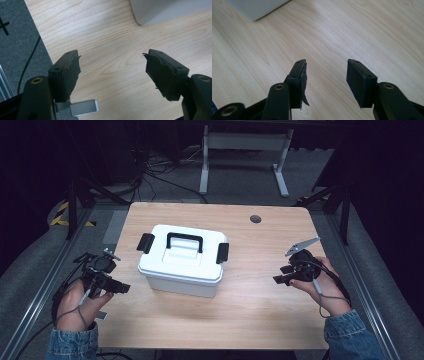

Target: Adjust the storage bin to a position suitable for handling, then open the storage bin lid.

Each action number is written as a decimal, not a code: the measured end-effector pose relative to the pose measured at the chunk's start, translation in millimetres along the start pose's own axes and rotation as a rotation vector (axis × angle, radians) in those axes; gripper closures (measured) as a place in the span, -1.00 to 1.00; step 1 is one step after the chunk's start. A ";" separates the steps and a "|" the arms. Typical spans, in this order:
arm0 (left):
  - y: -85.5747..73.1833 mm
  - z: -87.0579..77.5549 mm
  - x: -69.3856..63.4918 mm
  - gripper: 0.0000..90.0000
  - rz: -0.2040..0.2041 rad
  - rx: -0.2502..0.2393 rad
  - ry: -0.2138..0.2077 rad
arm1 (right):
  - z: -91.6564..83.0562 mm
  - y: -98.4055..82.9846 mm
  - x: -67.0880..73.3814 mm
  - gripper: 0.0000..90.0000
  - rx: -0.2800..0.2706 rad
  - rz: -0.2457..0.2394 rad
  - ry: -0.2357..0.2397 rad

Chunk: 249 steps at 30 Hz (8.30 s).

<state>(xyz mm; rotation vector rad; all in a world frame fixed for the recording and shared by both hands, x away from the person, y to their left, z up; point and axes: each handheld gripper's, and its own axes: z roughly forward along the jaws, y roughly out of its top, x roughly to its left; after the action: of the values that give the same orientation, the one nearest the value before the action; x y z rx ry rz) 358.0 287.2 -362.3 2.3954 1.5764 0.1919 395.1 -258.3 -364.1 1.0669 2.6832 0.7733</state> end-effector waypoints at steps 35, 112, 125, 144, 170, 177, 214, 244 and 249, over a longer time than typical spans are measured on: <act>0.0 -2.7 1.0 -0.38 0.006 -0.017 -0.008 | -18.4 106.2 45.6 0.15 -0.107 -0.177 0.086; 0.1 1.9 3.9 -0.39 0.013 0.005 -0.022 | 78.8 249.3 121.2 0.84 0.017 -0.451 0.234; -0.7 2.5 5.0 -0.39 0.003 0.008 -0.029 | 42.5 260.9 116.1 0.87 -0.104 -0.461 0.225; -1.3 2.9 5.5 -0.39 0.006 0.011 -0.025 | 1.2 252.5 109.1 0.87 -0.175 -0.470 0.221; -0.4 3.6 4.1 -0.39 -0.004 0.004 -0.022 | -53.1 191.0 60.6 0.87 -0.205 -0.399 0.145; 1.0 4.3 3.4 -0.39 0.001 0.011 -0.024 | -63.0 172.6 41.4 0.87 -0.210 -0.356 0.129; 2.1 5.6 2.7 -0.39 -0.001 0.017 -0.021 | -65.6 93.1 -49.1 0.87 -0.147 -0.106 0.033; 6.9 11.0 2.4 -0.39 0.000 0.024 -0.030 | 22.7 39.0 -94.8 0.87 -0.092 -0.001 0.004; 6.8 11.5 3.1 -0.39 0.005 0.029 -0.024 | 32.8 32.0 -98.8 0.87 -0.084 0.009 0.005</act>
<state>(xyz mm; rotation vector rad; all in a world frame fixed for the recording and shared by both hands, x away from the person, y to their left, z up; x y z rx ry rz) 368.1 285.8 -371.5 2.4138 1.5736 0.1413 497.3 -292.1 -380.3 1.0598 2.6260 0.8835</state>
